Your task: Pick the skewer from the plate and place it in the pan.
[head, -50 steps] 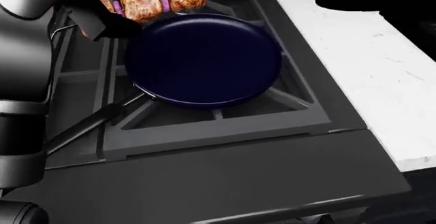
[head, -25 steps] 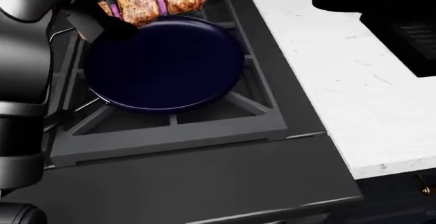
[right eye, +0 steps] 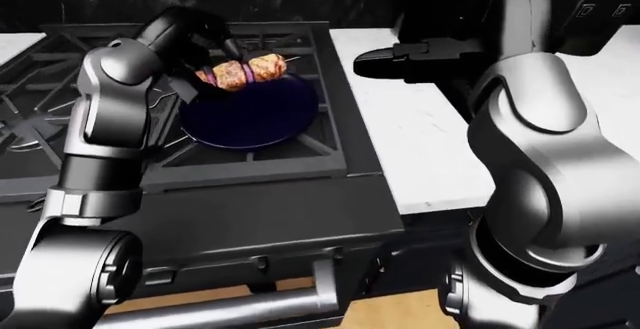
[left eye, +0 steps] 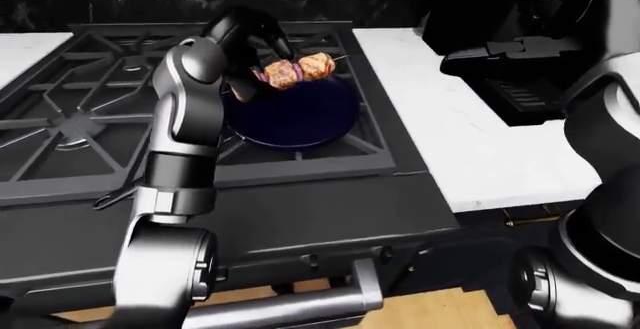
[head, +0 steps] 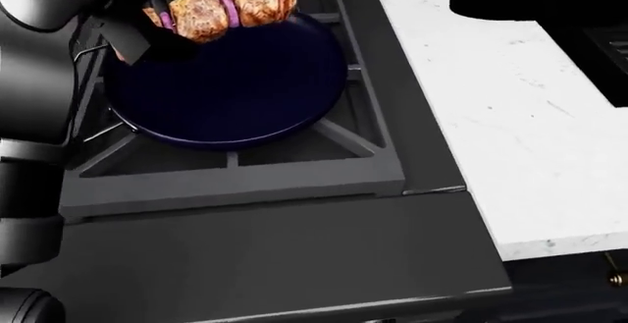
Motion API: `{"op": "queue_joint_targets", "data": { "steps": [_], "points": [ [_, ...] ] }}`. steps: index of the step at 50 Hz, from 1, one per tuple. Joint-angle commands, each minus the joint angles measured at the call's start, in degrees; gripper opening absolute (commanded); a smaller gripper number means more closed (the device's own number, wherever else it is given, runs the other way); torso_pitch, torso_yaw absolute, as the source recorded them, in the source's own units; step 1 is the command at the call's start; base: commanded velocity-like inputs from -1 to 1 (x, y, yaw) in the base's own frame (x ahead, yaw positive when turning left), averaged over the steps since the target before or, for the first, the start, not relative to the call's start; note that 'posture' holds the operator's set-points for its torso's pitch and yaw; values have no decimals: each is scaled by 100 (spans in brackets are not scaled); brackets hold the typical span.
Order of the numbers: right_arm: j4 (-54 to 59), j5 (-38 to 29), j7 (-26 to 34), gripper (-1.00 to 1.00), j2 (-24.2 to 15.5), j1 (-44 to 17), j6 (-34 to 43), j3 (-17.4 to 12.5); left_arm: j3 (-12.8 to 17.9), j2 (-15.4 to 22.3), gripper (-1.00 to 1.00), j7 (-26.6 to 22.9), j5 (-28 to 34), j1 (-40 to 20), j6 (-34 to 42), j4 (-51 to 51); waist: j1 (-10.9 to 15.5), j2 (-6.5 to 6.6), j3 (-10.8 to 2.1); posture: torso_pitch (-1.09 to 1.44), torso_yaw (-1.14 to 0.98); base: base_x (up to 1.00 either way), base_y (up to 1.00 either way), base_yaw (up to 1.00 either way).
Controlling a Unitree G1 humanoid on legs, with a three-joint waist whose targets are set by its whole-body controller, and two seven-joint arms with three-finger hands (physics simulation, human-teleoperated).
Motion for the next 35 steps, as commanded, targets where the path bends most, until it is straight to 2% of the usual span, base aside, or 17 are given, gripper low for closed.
{"op": "queue_joint_targets", "data": {
  "steps": [1, 13, 14, 15, 18, 26, 35],
  "points": [
    [-72, -50, -18, 100, -70, -124, -214, -75, 46, 58, -100, 94, -12, -292, -180, -238, -10, 19, -188, 0, 0, 0, 0, 0],
    [-58, -78, -4, 100, -64, -123, -227, -49, -23, 101, -100, -70, 32, -620, -417, 231, 48, -13, -203, 0, 0, 0, 0, 0],
    [-70, -73, -3, 100, -65, -137, -205, -53, -22, 101, -100, -69, 34, -706, -463, 369, 51, -14, -202, 0, 0, 0, 0, 0],
    [-64, -68, -1, 100, -62, -145, -222, -79, -106, 65, -100, 55, 18, -1279, -777, 1362, 55, -16, -202, 0, 0, 0, 0, 0],
    [-65, -50, 0, 100, -85, -145, -217, -110, -63, 52, -100, 260, -18, -1600, -1044, 2051, 90, -50, -217, 0, 0, 0, 0, 0],
    [-59, -28, -28, 100, -94, -157, -215, -103, -68, 42, -100, 374, -43, -1778, -1199, 2435, 59, -46, -205, 0, 0, 0, 0, 0],
    [-47, 34, -58, 100, -138, -164, -226, -146, -114, 40, -100, 449, 27, -1685, -1403, 2711, 57, -50, -201, 0, 0, 0, 0, 0]
  ]
}}
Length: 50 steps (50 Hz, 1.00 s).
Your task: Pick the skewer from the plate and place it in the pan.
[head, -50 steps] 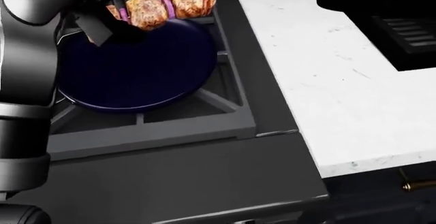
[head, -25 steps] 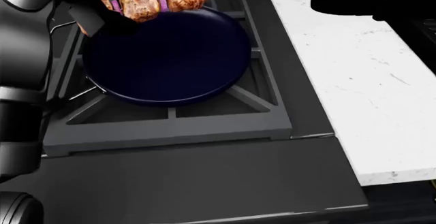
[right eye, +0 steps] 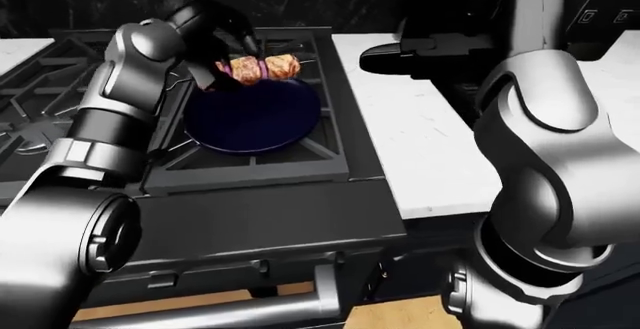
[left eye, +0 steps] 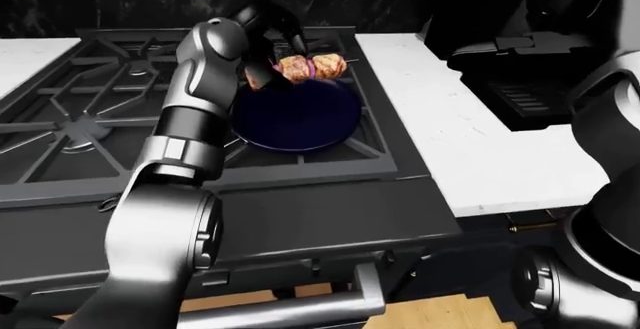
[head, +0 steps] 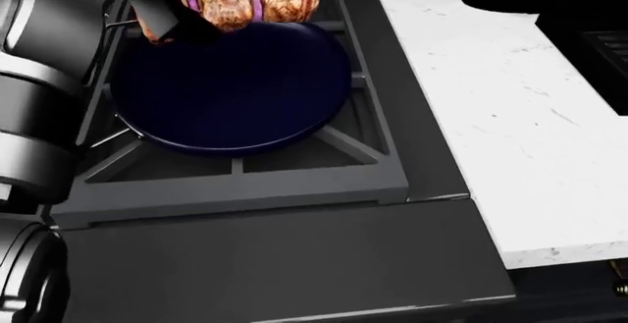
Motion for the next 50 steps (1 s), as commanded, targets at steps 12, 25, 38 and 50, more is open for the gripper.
{"op": "queue_joint_targets", "data": {
  "steps": [12, 25, 38, 50],
  "points": [
    [-78, 20, -58, 100, -80, -128, -198, -40, 90, 48, -100, 472, -10, -234, -373, 286, 7, -32, -183, 0, 0, 0, 0, 0],
    [-77, 2, -54, 100, -88, -111, -215, -8, 82, 27, -100, 825, -66, -219, -607, 842, 3, -28, -211, 0, 0, 0, 0, 0],
    [-72, -10, -35, 100, -91, -135, -195, -18, 82, -26, -100, 1004, -141, -267, -687, 1110, -1, -29, -223, 0, 0, 0, 0, 0],
    [-69, 11, -35, 100, -105, -138, -207, -36, 47, -81, -100, 1071, -135, -210, -728, 1194, -2, -26, -229, 0, 0, 0, 0, 0]
  ]
}}
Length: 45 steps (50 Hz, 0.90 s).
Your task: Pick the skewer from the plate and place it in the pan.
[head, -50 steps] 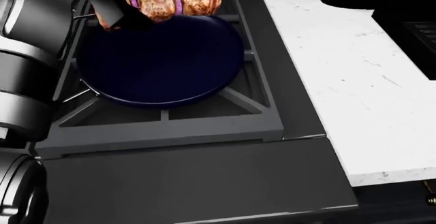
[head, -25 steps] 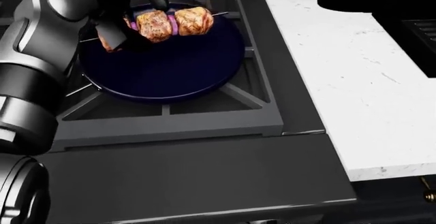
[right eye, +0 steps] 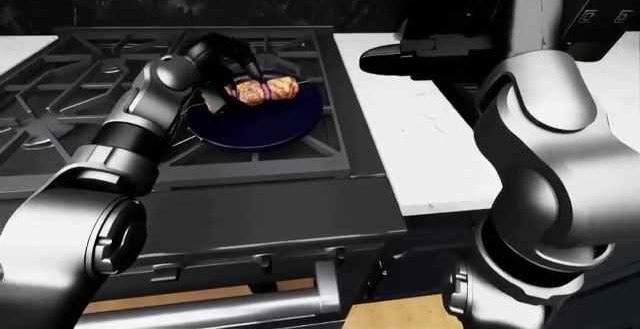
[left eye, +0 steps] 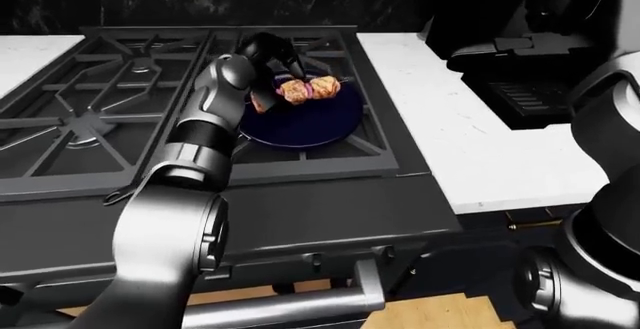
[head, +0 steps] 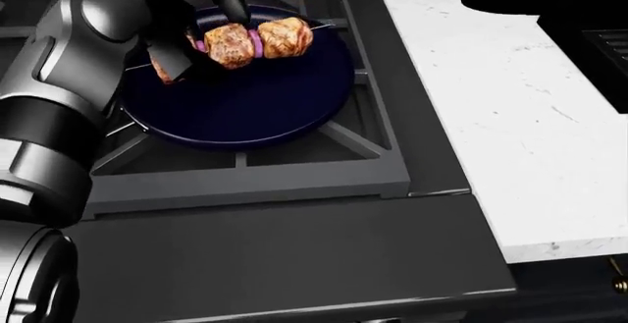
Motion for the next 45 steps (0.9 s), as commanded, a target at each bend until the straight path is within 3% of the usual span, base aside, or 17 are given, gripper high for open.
{"op": "queue_joint_targets", "data": {
  "steps": [1, 45],
  "points": [
    [-87, -23, -17, 100, -70, -162, -170, -60, 38, 62, -100, 119, -24, -242, -137, -221, 2, -6, -182, 0, 0, 0, 0, 0],
    [-90, 54, -66, 100, -94, -162, -181, -66, 98, -62, -100, 690, -167, -228, -433, 299, 1, -9, -194, 0, 0, 0, 0, 0]
  ]
}}
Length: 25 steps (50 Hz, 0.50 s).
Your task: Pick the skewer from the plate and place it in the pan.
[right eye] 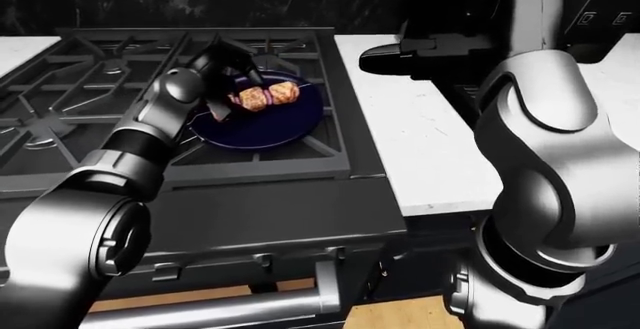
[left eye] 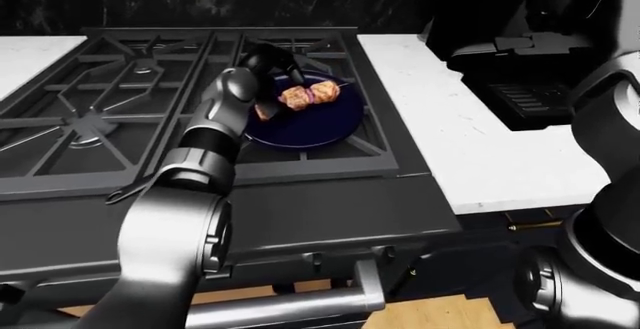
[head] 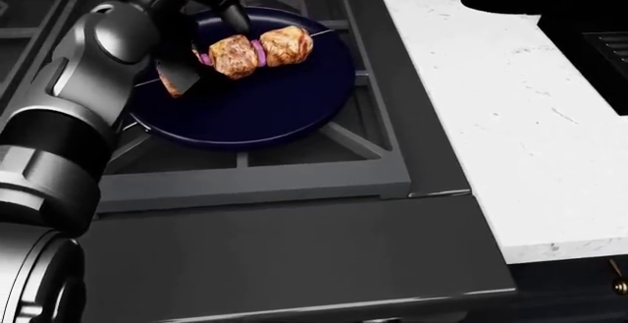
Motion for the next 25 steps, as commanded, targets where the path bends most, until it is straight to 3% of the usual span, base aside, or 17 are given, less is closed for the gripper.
{"op": "queue_joint_targets", "data": {
  "steps": [1, 6, 11, 25],
  "points": [
    [-84, -29, -15, 100, -75, -168, -171, -74, 31, 33, -100, 102, -47, -270, -143, -236, -5, -4, -179, 0, 0, 0, 0, 0],
    [-72, -16, -25, 100, -83, -188, -164, -81, 27, 4, -100, 112, -51, -297, -134, -195, -2, -5, -180, 0, 0, 0, 0, 0],
    [-68, 7, -25, 100, -98, -188, -172, -97, 10, 6, -10, 93, -27, -312, -119, -193, 2, -4, -173, 0, 0, 0, 0, 0],
    [-60, 24, -55, 100, -92, -197, -176, -69, 32, 2, -1, 93, -43, -296, -110, -191, 6, -13, -165, 0, 0, 0, 0, 0]
  ]
}}
